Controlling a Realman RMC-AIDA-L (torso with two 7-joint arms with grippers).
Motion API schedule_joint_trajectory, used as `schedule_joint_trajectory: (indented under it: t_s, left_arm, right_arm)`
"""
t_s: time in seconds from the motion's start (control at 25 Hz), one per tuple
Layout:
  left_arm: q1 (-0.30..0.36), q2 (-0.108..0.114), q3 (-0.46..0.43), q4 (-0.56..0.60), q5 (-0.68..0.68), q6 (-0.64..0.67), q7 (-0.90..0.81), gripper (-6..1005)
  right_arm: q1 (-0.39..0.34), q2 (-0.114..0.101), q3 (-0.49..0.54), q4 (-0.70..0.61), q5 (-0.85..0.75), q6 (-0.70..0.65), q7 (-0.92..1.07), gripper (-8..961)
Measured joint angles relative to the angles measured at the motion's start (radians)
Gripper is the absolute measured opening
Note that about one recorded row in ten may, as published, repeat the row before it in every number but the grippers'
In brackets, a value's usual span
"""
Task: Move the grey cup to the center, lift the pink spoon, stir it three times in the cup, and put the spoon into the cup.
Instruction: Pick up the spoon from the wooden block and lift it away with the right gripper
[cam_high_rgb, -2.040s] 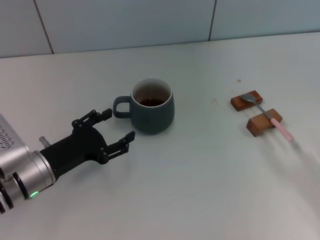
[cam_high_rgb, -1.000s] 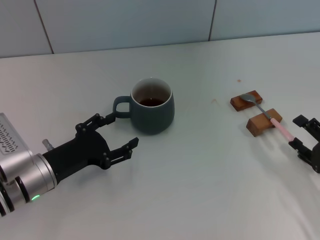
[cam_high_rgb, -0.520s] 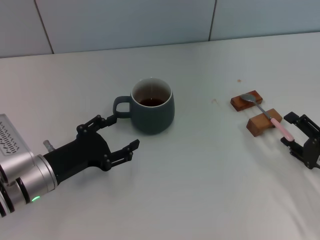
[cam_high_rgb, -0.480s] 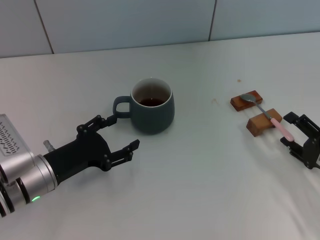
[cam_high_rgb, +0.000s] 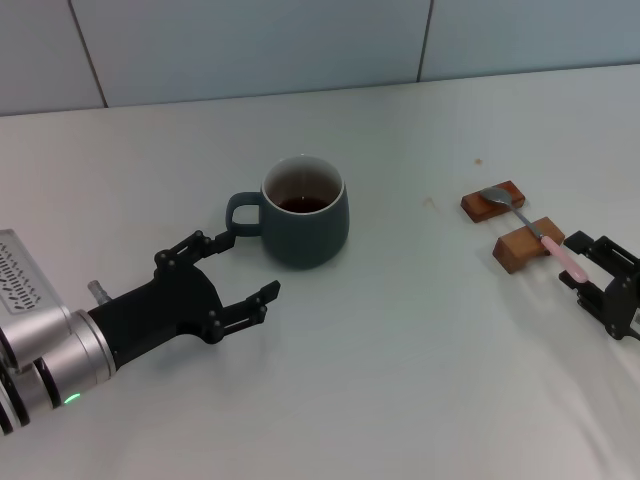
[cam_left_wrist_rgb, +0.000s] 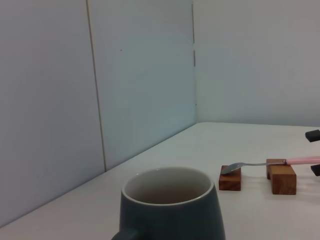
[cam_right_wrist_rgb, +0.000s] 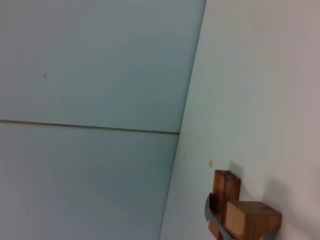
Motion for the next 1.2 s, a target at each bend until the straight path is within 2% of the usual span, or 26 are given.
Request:
schedule_joint_trajectory:
  t_s: [0.48,0.68,0.8,1.0,1.2]
  left_arm:
    - [0.000,-0.002,0.001,-0.001,0.000,0.000,0.004,847]
    - [0.001,-0.002,0.001,-0.001,0.000,0.000,0.004,847]
    - [0.001,-0.002,0.001,0.000,0.000,0.000,0.004,847]
    - [0.002,-0.002,0.002,-0.002,0.000,0.000,0.004,847]
    - [0.001,-0.001,0.008,-0.003,0.000,0.000,0.004,847]
  right_arm:
    - [-0.003,0.002,0.000,0.000,0.000,0.003,0.004,415]
    - [-0.005,0.003,-0.001,0.000,0.000,0.008,0.004,391]
    - [-0.007,0.003,-0.011,-0.003,0.000,0.013,-0.006,257]
    - [-0.028,0.011,-0.004,-0.021,0.009,-0.006,-0.046,116]
    - [-0.048,0.020,0.027,-0.049,0.012,-0.055,-0.098,115]
